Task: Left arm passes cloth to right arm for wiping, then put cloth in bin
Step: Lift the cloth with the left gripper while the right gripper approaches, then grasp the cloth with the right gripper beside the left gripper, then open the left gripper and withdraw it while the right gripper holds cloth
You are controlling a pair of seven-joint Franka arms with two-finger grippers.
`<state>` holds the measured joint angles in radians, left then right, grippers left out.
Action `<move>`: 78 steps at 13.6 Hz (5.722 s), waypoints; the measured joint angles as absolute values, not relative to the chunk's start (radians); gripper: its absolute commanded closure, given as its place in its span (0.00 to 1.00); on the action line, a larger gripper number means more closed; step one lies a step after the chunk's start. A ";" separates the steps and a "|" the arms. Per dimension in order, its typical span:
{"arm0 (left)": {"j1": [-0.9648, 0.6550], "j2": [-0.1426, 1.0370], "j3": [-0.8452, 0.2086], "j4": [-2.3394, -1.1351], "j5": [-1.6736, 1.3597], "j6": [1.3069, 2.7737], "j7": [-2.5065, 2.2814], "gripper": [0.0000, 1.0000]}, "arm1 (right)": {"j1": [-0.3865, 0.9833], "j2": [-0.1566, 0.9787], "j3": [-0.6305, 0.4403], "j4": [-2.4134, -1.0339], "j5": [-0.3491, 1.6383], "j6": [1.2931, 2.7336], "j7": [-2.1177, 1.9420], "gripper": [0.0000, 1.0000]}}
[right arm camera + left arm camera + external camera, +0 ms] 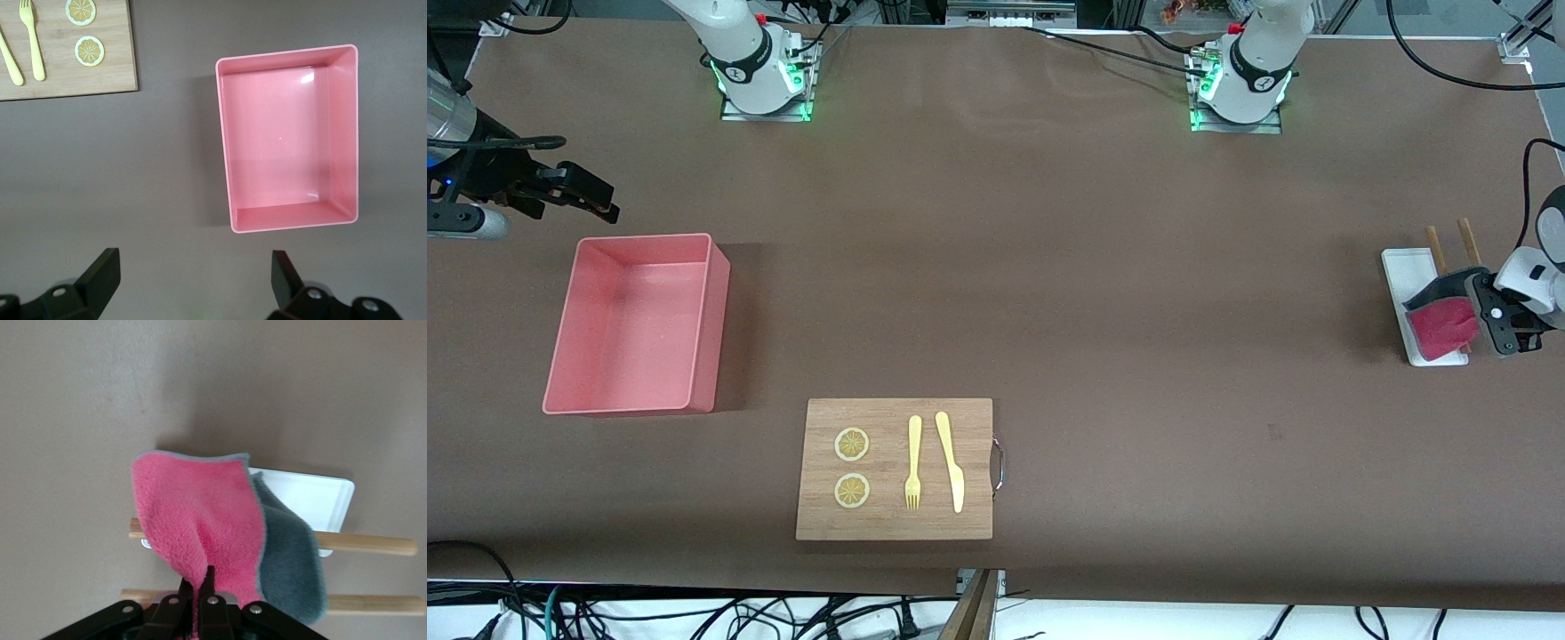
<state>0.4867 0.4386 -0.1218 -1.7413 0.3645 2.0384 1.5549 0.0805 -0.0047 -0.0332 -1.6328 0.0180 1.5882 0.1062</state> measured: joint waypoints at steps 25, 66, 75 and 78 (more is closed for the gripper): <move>-0.085 0.543 -0.364 -1.405 -0.811 1.703 1.141 1.00 | 0.048 0.150 0.008 -1.838 0.778 1.636 -1.172 0.00; -0.314 0.575 -0.360 -1.403 -0.885 1.972 1.304 0.00 | 0.359 0.235 0.060 -1.782 0.594 2.060 -0.919 1.00; -0.101 0.557 -0.334 -1.397 -0.629 1.664 1.305 0.00 | 0.285 0.242 -0.038 -1.816 0.313 1.973 -0.483 1.00; 0.001 0.554 -0.332 -1.393 -0.465 1.586 1.308 0.00 | 0.268 0.254 -0.040 -1.854 0.209 1.972 -0.252 1.00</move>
